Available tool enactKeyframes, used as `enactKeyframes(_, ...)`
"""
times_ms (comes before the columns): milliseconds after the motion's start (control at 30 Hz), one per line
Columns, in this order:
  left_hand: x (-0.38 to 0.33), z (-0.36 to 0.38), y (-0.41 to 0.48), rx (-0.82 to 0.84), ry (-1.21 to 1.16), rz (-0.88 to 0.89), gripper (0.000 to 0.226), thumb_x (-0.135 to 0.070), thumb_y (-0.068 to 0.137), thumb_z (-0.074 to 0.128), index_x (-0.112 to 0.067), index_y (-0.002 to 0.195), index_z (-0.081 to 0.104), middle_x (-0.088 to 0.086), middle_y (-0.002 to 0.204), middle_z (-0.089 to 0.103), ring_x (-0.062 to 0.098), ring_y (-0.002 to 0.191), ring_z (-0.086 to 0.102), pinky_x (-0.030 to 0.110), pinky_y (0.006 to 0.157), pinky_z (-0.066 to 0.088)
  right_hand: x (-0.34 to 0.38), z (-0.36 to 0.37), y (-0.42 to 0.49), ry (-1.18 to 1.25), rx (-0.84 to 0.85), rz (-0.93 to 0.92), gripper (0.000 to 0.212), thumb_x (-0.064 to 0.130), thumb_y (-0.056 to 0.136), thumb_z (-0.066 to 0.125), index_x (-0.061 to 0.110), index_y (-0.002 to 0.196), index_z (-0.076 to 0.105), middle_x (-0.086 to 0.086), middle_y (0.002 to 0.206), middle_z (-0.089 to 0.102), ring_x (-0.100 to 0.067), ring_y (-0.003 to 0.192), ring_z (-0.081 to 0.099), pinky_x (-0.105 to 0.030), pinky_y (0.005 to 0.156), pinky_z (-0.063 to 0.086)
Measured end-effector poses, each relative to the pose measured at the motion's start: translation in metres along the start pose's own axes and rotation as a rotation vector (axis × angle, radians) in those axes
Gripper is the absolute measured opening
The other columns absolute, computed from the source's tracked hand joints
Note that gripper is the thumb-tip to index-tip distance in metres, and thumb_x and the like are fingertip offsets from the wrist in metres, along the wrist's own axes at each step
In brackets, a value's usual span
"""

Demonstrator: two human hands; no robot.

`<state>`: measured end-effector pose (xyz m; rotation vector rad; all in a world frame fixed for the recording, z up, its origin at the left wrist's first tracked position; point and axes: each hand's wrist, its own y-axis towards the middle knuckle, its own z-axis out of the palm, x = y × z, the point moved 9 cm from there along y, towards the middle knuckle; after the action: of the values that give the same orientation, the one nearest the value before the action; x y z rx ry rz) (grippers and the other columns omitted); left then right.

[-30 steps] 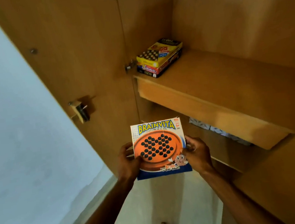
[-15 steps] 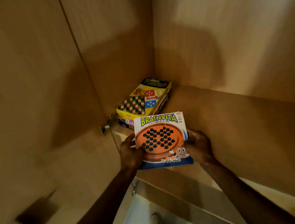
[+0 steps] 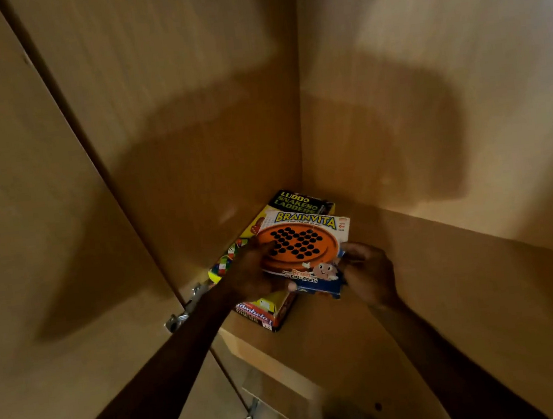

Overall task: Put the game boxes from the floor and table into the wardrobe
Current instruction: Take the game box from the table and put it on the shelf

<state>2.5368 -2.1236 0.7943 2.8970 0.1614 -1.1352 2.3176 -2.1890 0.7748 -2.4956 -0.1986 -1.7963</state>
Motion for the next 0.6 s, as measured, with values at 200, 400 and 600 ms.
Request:
enactKeyframes(200, 0.012, -0.023, -0.007, -0.248, 0.334, -0.062, 0.065, -0.071, 0.069, 0.056, -0.032, 0.119, 0.065, 0.002, 0.126, 0.060, 0.024, 0.119, 0.051, 0.044, 0.099, 0.045, 0.029, 0.030, 0.005, -0.182, 0.239, -0.253, 0.019, 0.007, 0.085, 0.069, 0.013, 0.103, 0.073, 0.000, 0.110, 0.064, -0.001, 0.091, 0.062, -0.003, 0.072, 0.048)
enactKeyframes(400, 0.002, -0.021, -0.020, -0.418, 0.326, -0.140, 0.040, -0.032, 0.081, 0.073, -0.030, 0.120, 0.063, -0.006, 0.126, 0.064, 0.018, 0.112, 0.061, 0.039, 0.091, 0.053, 0.015, 0.054, 0.000, -0.306, 0.472, -0.311, 0.037, 0.019, 0.083, 0.073, 0.023, 0.119, 0.067, -0.001, 0.148, 0.032, -0.017, 0.131, 0.045, -0.031, 0.096, 0.055)
enactKeyframes(600, 0.001, -0.021, -0.031, -0.519, 0.253, -0.278, 0.030, -0.017, 0.089, 0.061, -0.029, 0.117, 0.065, 0.004, 0.117, 0.069, 0.023, 0.094, 0.068, 0.040, 0.074, 0.060, 0.009, 0.068, -0.010, -0.337, 0.600, -0.362, 0.059, 0.024, 0.082, 0.073, 0.028, 0.137, 0.053, 0.004, 0.158, 0.007, -0.021, 0.147, 0.022, -0.038, 0.106, 0.048)
